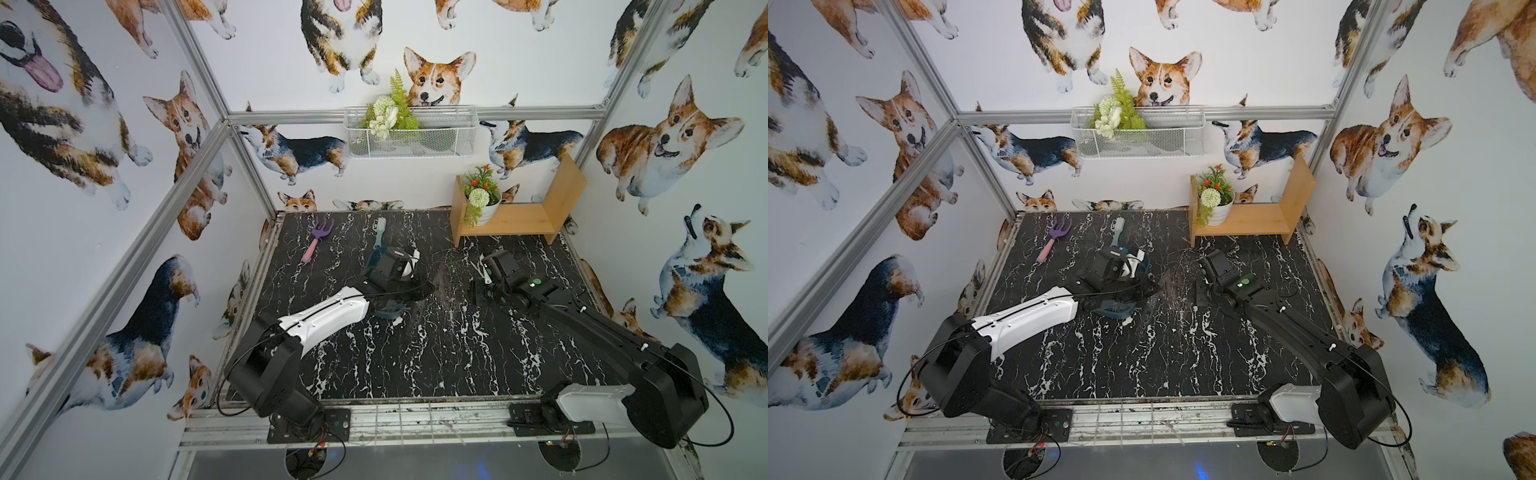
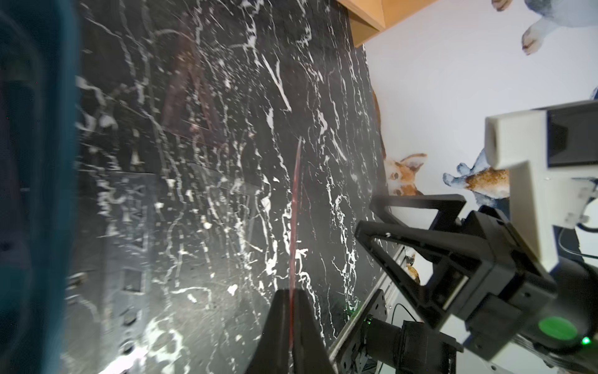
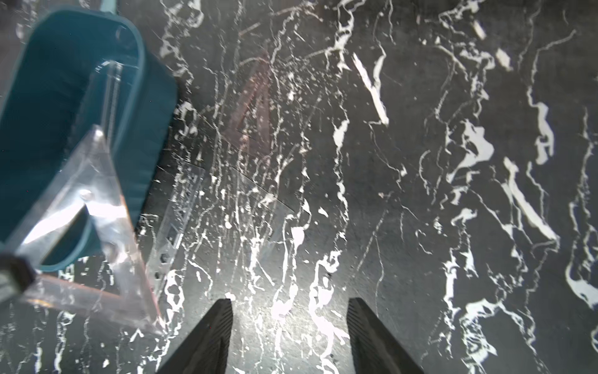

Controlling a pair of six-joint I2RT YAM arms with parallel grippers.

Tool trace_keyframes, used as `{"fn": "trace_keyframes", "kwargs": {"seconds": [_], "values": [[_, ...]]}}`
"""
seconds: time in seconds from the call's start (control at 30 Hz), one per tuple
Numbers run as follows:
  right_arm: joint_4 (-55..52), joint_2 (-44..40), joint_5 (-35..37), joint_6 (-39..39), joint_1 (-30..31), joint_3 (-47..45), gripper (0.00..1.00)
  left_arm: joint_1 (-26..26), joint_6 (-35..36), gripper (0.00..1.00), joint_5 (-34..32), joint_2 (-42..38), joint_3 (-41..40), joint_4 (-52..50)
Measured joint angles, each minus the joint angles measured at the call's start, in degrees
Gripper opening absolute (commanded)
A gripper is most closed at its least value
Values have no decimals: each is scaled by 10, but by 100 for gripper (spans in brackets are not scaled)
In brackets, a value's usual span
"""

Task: Put the scattered rulers into the storage box
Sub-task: Place the ruler in the storage box.

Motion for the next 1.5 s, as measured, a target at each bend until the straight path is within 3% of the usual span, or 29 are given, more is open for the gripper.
{"fn": "trace_keyframes", "kwargs": {"seconds": [0.23, 0.53, 0.97, 1.5], "values": [[15, 30, -30, -5, 1, 26, 62, 110, 76, 0, 24, -44, 28, -97], [24, 44, -54, -11, 6, 39, 62, 222, 184, 0, 50, -19, 78, -204], [28, 53, -56, -13, 10, 34, 62, 231, 285, 0, 65, 98, 160, -281], [30, 59, -58, -13, 18, 30, 62, 188, 336, 0, 55, 202, 203, -321]]}}
